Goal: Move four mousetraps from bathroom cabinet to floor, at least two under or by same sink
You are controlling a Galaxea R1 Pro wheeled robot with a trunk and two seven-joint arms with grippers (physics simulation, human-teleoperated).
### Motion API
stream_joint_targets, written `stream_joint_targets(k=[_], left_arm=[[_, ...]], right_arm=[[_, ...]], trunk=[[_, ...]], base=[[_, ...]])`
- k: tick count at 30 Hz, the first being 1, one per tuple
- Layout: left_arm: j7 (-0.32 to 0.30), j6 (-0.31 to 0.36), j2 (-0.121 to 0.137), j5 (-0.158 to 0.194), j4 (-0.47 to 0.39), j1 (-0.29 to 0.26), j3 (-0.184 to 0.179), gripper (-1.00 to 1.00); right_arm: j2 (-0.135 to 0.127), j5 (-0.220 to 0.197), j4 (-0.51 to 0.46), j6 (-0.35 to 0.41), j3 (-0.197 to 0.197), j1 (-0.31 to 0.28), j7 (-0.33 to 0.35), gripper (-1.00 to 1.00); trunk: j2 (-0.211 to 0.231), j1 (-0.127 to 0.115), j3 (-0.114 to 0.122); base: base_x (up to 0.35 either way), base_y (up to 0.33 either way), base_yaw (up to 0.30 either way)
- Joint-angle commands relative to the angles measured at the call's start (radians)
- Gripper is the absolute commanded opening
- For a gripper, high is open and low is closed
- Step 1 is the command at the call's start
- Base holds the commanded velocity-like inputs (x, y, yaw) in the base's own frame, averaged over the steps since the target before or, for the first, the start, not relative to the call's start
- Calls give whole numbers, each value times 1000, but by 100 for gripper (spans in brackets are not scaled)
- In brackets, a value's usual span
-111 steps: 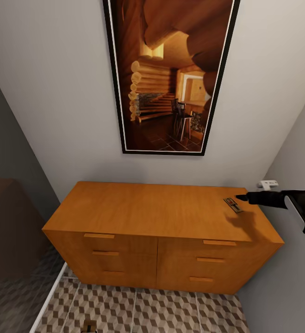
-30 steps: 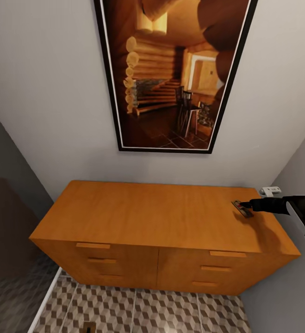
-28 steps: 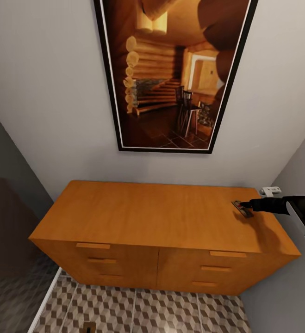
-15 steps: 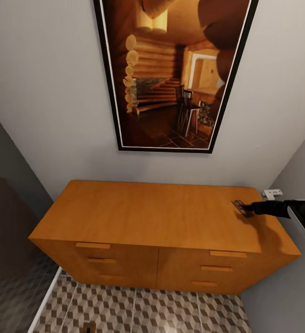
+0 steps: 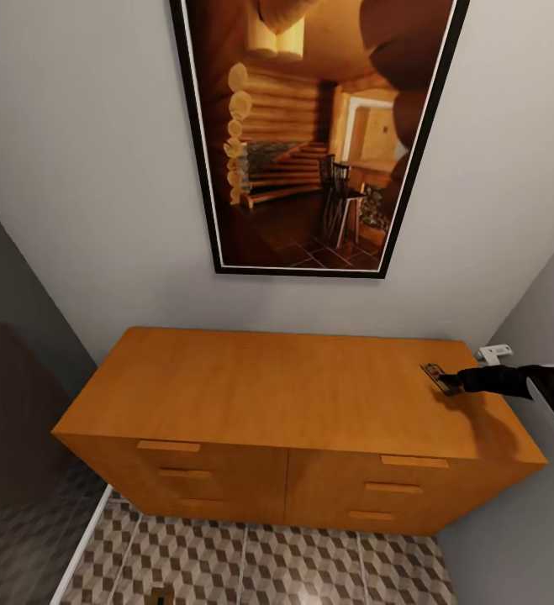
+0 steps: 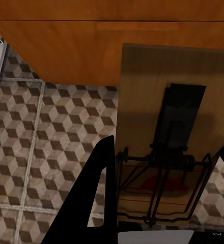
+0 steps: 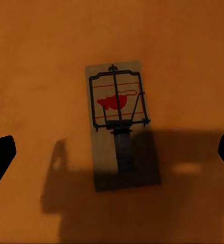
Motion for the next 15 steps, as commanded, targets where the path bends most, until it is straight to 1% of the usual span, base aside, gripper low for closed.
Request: stream_joint_targets(k=[1, 10, 15], left_arm=[[8, -4, -1, -4, 3, -1, -6, -100], [8, -4, -1, -4, 3, 0, -6, -100], [8, -4, -1, -4, 3, 0, -6, -100]], right_arm=[[-2, -5, -1, 5, 4, -1, 4, 100], [-4, -5, -1, 2, 3, -1, 20, 100], [-12, -5, -1, 0, 3, -1, 35, 100]], trunk=[[-2, 1, -2], [-2, 1, -2], [-2, 1, -2]], base=[[0, 0, 0], [0, 0, 0], [0, 0, 0]])
